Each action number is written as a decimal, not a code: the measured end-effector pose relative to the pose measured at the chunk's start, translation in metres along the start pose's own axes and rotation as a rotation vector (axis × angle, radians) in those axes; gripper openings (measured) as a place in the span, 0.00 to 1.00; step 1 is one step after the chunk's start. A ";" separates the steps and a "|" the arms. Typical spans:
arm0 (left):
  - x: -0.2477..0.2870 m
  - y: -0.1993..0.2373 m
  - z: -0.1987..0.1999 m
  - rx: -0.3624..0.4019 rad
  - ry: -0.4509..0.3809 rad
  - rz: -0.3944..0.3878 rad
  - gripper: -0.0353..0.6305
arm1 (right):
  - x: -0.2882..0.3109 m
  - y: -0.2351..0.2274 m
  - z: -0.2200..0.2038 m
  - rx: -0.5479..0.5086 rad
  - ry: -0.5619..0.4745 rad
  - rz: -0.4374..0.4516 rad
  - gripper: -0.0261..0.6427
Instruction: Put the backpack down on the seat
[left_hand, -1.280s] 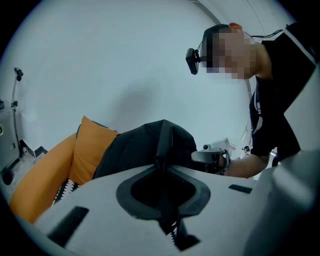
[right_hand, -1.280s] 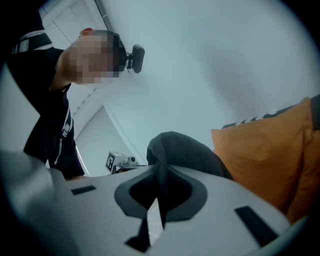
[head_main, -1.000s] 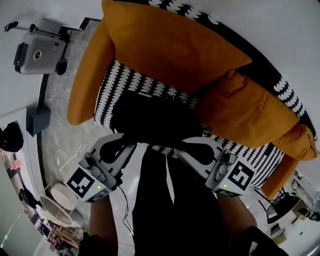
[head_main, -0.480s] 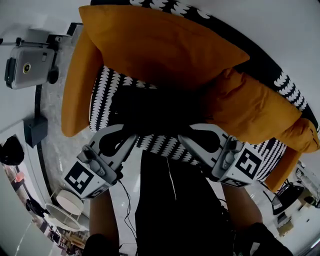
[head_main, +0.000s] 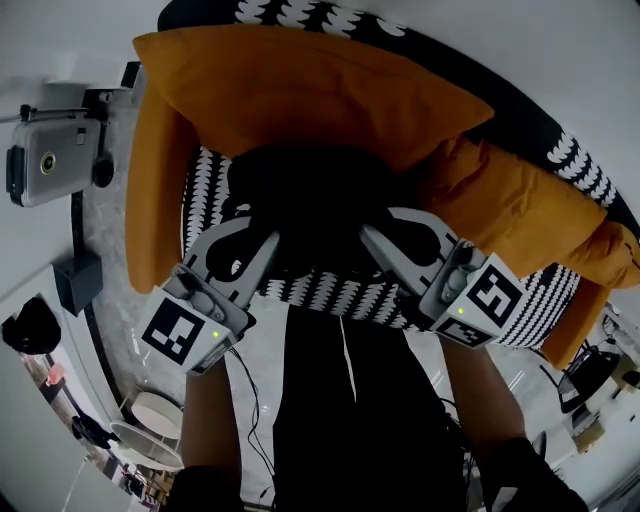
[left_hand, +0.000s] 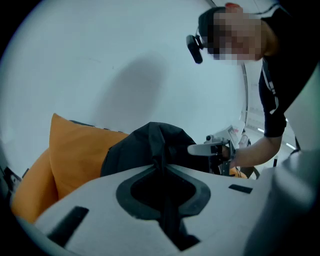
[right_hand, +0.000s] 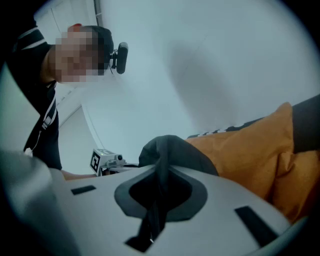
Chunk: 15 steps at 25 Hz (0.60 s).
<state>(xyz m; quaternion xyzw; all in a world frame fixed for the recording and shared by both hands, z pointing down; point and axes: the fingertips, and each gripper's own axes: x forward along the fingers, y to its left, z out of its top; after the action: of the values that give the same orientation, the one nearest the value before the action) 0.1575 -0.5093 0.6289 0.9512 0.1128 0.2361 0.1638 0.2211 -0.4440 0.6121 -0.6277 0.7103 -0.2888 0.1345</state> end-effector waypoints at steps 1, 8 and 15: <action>0.003 0.001 0.000 0.024 0.024 0.005 0.10 | 0.001 -0.004 0.001 -0.005 -0.002 -0.013 0.08; 0.015 0.021 0.001 0.004 0.028 -0.003 0.10 | 0.013 -0.022 0.005 -0.059 0.004 -0.073 0.08; 0.029 0.036 0.001 -0.013 0.023 0.035 0.10 | 0.016 -0.041 0.007 -0.094 0.003 -0.157 0.08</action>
<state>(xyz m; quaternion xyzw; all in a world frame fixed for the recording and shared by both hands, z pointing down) 0.1879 -0.5341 0.6531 0.9492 0.0967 0.2504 0.1645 0.2555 -0.4626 0.6328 -0.6866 0.6719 -0.2657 0.0806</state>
